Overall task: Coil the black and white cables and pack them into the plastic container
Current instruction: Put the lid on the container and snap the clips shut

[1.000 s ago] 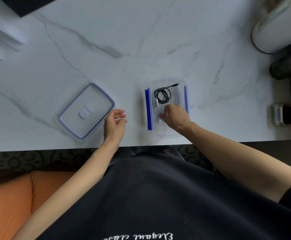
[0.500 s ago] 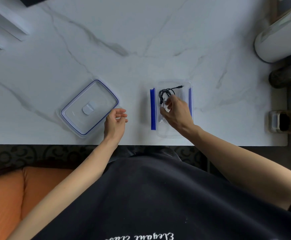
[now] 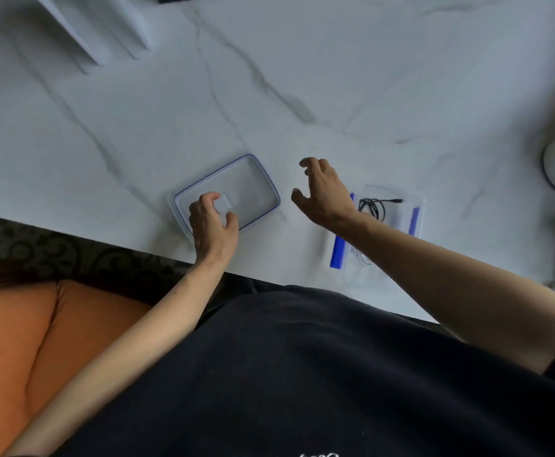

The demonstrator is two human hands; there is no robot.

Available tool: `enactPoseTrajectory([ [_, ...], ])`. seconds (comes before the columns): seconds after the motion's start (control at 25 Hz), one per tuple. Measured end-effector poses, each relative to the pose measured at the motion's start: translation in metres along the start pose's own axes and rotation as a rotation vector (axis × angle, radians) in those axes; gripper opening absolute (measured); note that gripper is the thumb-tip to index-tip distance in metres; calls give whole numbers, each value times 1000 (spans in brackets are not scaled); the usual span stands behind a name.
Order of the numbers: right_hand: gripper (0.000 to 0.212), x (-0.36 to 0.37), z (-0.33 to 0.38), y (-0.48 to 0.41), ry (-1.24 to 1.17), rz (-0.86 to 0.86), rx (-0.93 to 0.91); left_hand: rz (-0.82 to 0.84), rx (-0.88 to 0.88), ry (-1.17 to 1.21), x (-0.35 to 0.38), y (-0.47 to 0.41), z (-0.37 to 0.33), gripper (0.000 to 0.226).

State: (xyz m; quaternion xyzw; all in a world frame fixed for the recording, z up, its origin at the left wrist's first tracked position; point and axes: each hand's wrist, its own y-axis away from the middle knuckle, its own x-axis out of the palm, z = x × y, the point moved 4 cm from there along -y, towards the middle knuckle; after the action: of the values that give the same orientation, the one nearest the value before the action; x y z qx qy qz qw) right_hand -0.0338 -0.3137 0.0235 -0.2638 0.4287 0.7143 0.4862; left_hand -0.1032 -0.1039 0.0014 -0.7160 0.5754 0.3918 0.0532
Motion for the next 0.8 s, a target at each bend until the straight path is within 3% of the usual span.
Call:
enactPoseTrajectory([
  [0.2, 59, 41, 28, -38, 14, 241, 121, -73, -213, -78, -33, -14, 36, 51],
  [0.36, 54, 55, 33, -46, -13, 249, 201, 11, -437, 24, -37, -18, 51, 56],
  [0.48, 55, 57, 32, -48, -75, 243, 249, 42, -509, 58, -37, -23, 49, 55],
  [0.64, 51, 37, 27, -43, -227, 126, 288, 25, -485, 162, -44, -29, 31, 50],
  [0.8, 36, -8, 18, -18, -564, -154, 276, 14, -458, 378, -46, -34, -5, 59],
])
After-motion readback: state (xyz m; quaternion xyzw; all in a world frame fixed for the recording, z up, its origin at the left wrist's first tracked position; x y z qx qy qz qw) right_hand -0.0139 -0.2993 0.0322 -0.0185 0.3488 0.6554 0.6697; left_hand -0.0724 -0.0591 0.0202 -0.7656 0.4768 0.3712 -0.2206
